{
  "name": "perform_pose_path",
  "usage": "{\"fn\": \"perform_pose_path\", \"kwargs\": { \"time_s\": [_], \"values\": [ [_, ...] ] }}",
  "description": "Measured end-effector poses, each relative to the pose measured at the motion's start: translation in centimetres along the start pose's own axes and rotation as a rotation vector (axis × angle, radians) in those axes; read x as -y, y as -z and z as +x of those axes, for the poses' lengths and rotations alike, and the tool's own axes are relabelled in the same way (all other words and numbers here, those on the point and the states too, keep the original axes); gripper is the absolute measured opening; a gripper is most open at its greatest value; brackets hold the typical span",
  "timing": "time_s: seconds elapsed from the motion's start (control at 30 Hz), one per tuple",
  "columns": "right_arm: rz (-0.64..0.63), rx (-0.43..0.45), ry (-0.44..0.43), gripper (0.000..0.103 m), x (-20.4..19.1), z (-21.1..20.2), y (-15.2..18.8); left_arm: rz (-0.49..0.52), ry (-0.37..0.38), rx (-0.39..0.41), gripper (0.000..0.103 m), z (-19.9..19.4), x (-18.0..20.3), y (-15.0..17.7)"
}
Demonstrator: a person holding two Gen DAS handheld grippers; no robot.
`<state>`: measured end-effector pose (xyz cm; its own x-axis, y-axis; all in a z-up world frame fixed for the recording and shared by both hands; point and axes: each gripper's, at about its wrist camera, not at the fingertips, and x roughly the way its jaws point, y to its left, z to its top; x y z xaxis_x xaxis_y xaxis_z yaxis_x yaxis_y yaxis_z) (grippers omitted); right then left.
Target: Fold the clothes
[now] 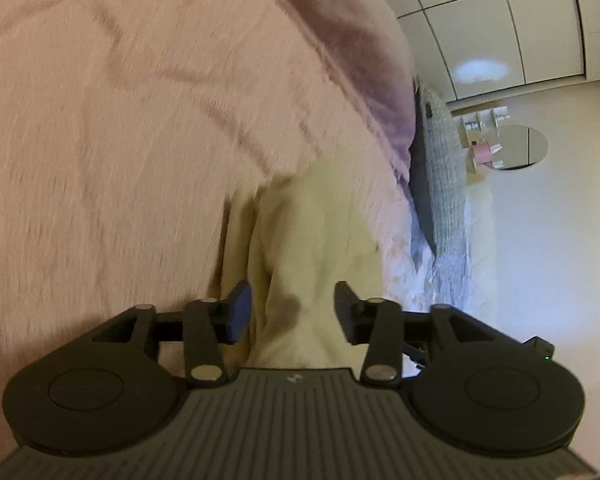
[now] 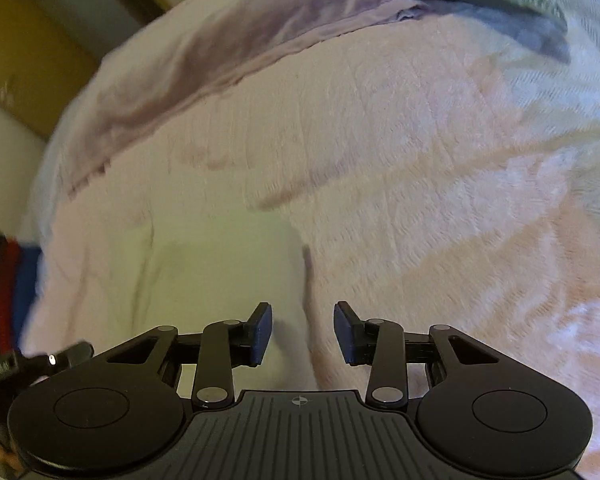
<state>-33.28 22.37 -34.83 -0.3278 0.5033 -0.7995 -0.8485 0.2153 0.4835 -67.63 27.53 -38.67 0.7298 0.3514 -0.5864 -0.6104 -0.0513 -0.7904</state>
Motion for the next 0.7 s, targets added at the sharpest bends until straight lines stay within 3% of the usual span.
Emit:
{"fn": "perform_pose_path", "kwargs": {
  "time_s": [0.07,0.17,0.27,0.33,0.37,0.4,0.47,0.53,0.7],
  "values": [
    [0.072,0.011,-0.054,0.041,0.8,0.6,-1.3,0.017,-0.006,0.017,0.044,0.8,0.5,-1.7],
    [0.214,0.010,-0.119,0.061,2.5,2.5,-3.3,0.056,-0.025,0.016,0.046,3.2,1.2,-3.9],
    [0.322,0.001,-0.162,0.061,3.9,4.5,-4.5,0.097,-0.054,-0.015,0.044,5.4,1.6,-5.0],
    [0.345,-0.020,-0.181,0.061,4.3,5.9,-4.9,0.131,-0.056,-0.019,0.034,6.2,1.9,-5.3],
    [0.342,-0.036,-0.195,0.059,4.3,6.5,-4.9,0.155,-0.057,-0.013,0.027,6.4,2.0,-5.3],
    [0.325,-0.042,-0.199,0.026,4.1,6.9,-4.9,0.179,-0.058,-0.008,0.002,6.5,2.2,-5.3],
    [0.253,-0.036,-0.186,0.011,3.4,7.2,-4.8,0.205,-0.056,0.016,0.002,6.3,2.3,-5.0],
    [0.182,0.006,-0.179,0.007,2.8,6.8,-4.5,0.223,-0.053,0.043,0.002,5.8,2.2,-4.6],
    [0.270,0.074,-0.176,0.005,4.3,7.0,-2.9,0.166,-0.053,0.086,0.002,5.3,0.2,-3.7]
  ]
}}
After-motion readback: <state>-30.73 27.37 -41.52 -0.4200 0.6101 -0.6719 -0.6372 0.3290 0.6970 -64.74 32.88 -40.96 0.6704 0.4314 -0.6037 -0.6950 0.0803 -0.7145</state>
